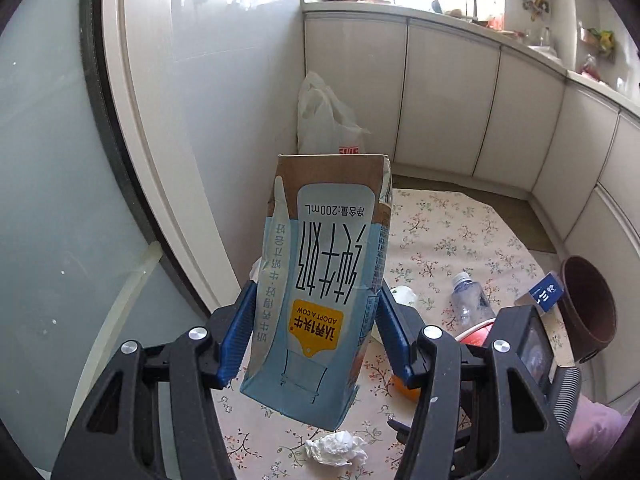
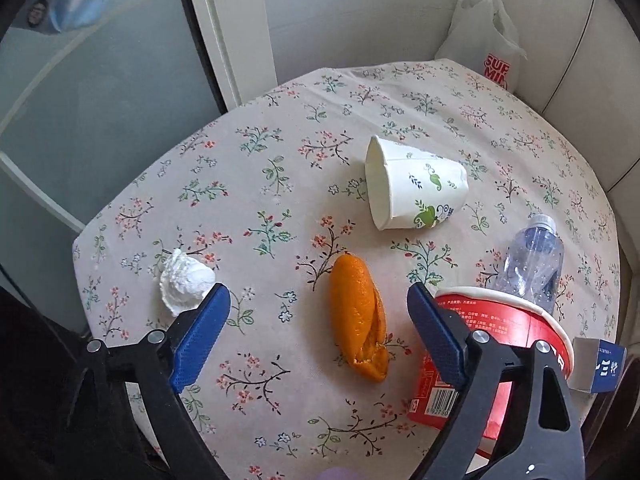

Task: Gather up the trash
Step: 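Grasp the blue milk carton with the left tool and lift it, then grasp the orange carrot-shaped peel with the right tool and lift it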

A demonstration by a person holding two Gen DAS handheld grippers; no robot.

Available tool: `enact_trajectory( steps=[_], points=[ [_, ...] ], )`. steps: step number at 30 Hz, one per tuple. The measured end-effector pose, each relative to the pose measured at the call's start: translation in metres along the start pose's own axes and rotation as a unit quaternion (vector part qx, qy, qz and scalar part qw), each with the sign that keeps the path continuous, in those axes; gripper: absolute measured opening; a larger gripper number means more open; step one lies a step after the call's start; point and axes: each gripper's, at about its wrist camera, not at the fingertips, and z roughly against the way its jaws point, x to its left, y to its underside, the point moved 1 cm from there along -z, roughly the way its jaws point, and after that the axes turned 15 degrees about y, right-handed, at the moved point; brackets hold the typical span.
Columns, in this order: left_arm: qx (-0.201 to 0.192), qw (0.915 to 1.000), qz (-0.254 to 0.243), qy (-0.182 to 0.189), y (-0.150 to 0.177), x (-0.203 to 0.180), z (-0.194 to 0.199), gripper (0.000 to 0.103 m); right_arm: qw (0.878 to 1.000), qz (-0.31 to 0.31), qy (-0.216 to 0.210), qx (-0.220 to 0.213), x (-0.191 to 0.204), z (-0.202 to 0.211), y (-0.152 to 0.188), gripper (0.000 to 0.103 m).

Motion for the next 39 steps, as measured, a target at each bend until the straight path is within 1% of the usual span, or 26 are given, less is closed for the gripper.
enact_trajectory(
  steps=[1,2,3,4,5,6,7,9,10,14,17,21,26,30,34,39],
  points=[
    [0.001,1.0,0.0,-0.001,0.0,-0.004,0.002,0.057,1.0,0.0,0.004,0.007,0.001,-0.006,0.001,0.082],
    [0.002,1.0,0.001,-0.003,0.0,-0.002,0.0,0.057,1.0,0.001,0.007,0.014,0.002,-0.011,0.001,0.078],
    [0.003,1.0,0.002,-0.003,0.002,0.001,-0.003,0.057,1.0,0.003,0.009,0.024,0.002,-0.018,0.002,0.071],
    [0.005,1.0,0.003,-0.004,0.004,0.003,-0.004,0.057,0.999,0.004,0.009,0.03,0.004,-0.022,0.002,0.067],
    [0.005,1.0,0.005,-0.004,0.004,0.004,-0.004,0.057,0.999,0.007,0.008,0.037,0.006,-0.027,0.002,0.058],
    [0.006,0.9999,0.006,-0.006,0.007,0.003,-0.007,0.057,0.999,0.008,0.008,0.042,0.008,-0.031,0.002,0.052],
    [0.007,0.9999,0.007,-0.006,0.007,0.004,-0.007,0.057,0.999,0.011,0.019,0.041,0.011,-0.033,0.002,0.049],
    [0.007,0.9999,0.01,-0.008,0.009,0.005,-0.009,0.057,0.999,0.01,0.022,0.042,0.012,-0.036,0.003,0.033],
    [0.007,0.9999,0.011,-0.008,0.01,0.005,-0.011,0.057,0.999,0.005,0.02,0.043,0.011,-0.036,0.003,0.03],
    [0.011,0.9997,0.019,-0.009,0.01,0.006,-0.018,0.057,0.999,-0.02,0.002,0.045,0.001,-0.036,0.002,0.024],
    [0.012,0.9996,0.023,-0.009,0.011,0.007,-0.02,0.057,0.999,-0.027,-0.005,0.044,0.0,-0.035,0.0,0.02],
    [0.009,0.9996,0.024,-0.009,0.009,0.007,-0.02,0.057,0.999,-0.03,-0.009,0.03,-0.002,-0.024,-0.002,0.018],
    [0.004,0.9995,0.028,-0.01,0.009,0.006,-0.019,0.057,0.999,-0.047,-0.013,-0.006,-0.012,0.004,-0.007,0.018],
    [0.002,0.9995,0.029,-0.01,0.01,0.004,-0.019,0.057,0.996,-0.078,-0.01,-0.045,-0.031,0.033,-0.01,0.018],
    [0.002,0.9996,0.028,-0.007,0.011,0.001,-0.019,0.057,0.989,-0.118,0.0,-0.088,-0.058,0.066,-0.009,0.018],
    [-0.001,0.9997,0.022,-0.002,0.008,-0.011,-0.02,0.057,0.975,-0.173,0.022,-0.136,-0.104,0.106,0.0,0.018]
  ],
)
